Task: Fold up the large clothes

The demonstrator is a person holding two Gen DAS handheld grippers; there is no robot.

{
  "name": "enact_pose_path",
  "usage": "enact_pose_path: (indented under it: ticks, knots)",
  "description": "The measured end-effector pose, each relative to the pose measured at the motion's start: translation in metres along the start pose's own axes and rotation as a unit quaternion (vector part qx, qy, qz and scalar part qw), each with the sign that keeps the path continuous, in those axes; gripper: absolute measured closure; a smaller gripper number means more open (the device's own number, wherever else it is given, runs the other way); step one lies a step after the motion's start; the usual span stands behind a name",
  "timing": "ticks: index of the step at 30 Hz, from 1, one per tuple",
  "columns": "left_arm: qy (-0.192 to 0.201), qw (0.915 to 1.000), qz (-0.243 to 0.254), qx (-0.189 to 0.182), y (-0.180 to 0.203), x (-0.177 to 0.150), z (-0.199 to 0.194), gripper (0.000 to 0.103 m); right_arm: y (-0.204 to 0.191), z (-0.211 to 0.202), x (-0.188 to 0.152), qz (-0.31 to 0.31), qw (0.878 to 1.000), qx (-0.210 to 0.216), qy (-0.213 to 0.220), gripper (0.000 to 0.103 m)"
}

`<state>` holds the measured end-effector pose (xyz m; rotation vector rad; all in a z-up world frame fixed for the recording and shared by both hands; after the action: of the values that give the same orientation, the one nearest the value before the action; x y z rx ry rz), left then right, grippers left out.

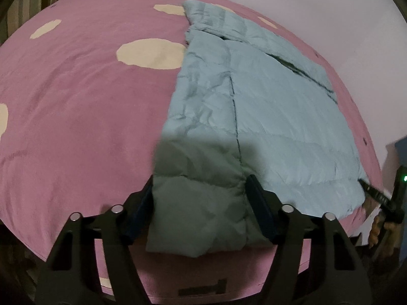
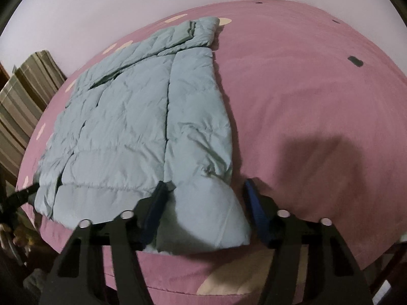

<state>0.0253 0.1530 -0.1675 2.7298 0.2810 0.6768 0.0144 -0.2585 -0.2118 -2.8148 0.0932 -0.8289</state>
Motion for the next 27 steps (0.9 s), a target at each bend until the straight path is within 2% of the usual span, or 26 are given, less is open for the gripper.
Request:
enact_pose_path:
  ticks: [2,5,7,10,13,16,21,24,27]
  knots:
    - [0.0,1.0,-0.006,-0.003,-0.003,0.0,-0.001,0.041,-0.001,0.0,0.001,0.0,1.0,0.007,-0.002,0.057]
    - [0.0,1.0,0.003,0.008,-0.002,0.0,-0.001,0.052,-0.003,-0.001,0.0,-0.004,1.0,0.016,-0.003,0.07]
    - [-0.001,1.0,0.006,0.002,-0.001,0.0,-0.002,0.069,-0.005,-0.001,0.0,-0.005,1.0,0.023,-0.003,0.08]
    - [0.001,0.9999,-0.003,-0.012,-0.001,-0.001,-0.004,0.086,-0.01,-0.001,0.0,-0.005,0.999,0.039,-0.005,0.091]
    - [0.016,0.9997,-0.008,-0.018,0.001,0.002,-0.011,0.095,-0.012,-0.007,0.004,0.0,0.999,0.053,0.001,0.095]
    - [0.044,0.9988,-0.008,-0.02,0.007,0.015,-0.024,0.096,-0.014,-0.021,0.017,0.006,0.997,0.069,0.026,0.096]
    - [0.085,0.9962,0.002,-0.02,0.022,0.058,-0.036,0.097,-0.013,-0.028,0.049,0.018,0.994,0.098,0.048,0.096]
    - [0.096,0.9951,0.007,-0.02,0.031,0.087,-0.029,0.097,-0.017,-0.021,0.076,0.015,0.993,0.103,0.058,0.096]
    - [0.092,0.9956,0.006,-0.013,0.035,0.115,-0.005,0.097,-0.018,0.0,0.101,0.021,0.994,0.097,0.051,0.096]
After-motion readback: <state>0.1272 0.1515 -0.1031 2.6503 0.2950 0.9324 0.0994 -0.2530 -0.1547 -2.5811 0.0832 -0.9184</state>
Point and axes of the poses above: each gripper's, at about its wrist camera, not at the fingertips, and z roughly the way its jaws point, y to its right, x to its top, the point moved 2 cm from there along z, roughly the way its jaws point, and after that the axes turned 4 degrees about -z, right-handed, at the moved point
